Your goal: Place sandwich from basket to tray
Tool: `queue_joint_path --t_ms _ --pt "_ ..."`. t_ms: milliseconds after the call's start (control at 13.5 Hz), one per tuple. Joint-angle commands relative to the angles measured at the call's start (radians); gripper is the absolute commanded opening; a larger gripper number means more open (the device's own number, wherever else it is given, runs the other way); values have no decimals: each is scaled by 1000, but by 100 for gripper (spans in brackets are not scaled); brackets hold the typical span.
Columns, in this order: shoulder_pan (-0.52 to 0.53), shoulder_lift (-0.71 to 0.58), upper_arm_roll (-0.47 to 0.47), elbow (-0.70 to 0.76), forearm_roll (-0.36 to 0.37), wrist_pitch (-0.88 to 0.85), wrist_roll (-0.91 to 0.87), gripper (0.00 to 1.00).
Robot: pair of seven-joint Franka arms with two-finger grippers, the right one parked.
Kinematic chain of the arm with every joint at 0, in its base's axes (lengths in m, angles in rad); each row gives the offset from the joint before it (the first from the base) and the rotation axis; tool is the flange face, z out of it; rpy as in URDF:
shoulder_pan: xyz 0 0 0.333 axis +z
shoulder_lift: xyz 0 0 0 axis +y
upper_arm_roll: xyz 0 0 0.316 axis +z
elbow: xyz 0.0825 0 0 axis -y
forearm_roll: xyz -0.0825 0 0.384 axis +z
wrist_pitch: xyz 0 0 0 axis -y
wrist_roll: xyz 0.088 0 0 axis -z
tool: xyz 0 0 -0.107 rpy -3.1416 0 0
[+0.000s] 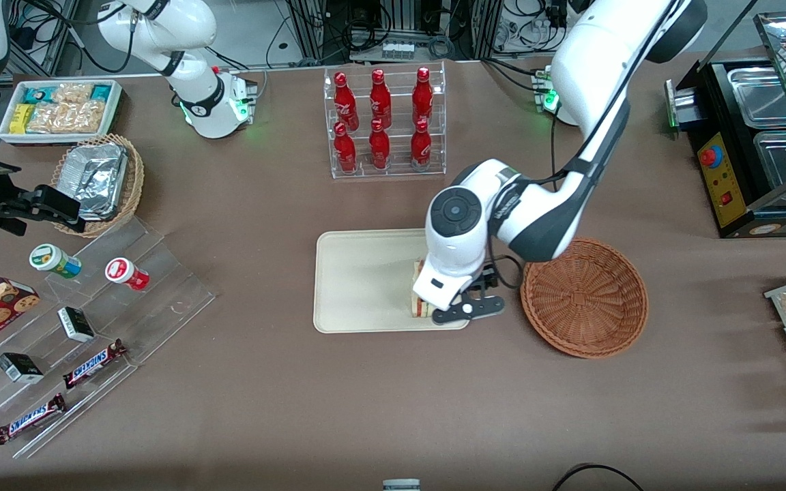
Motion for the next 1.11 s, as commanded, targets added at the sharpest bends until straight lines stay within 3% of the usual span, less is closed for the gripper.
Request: queue_joint_path --t_ms 0,148,1037 --pt "62 -62 43 -3 -39 -34 53 100" --pt "130 -105 45 -3 -91 -40 102 100" --pt "440 -269 42 -3 -214 -269 461 100"
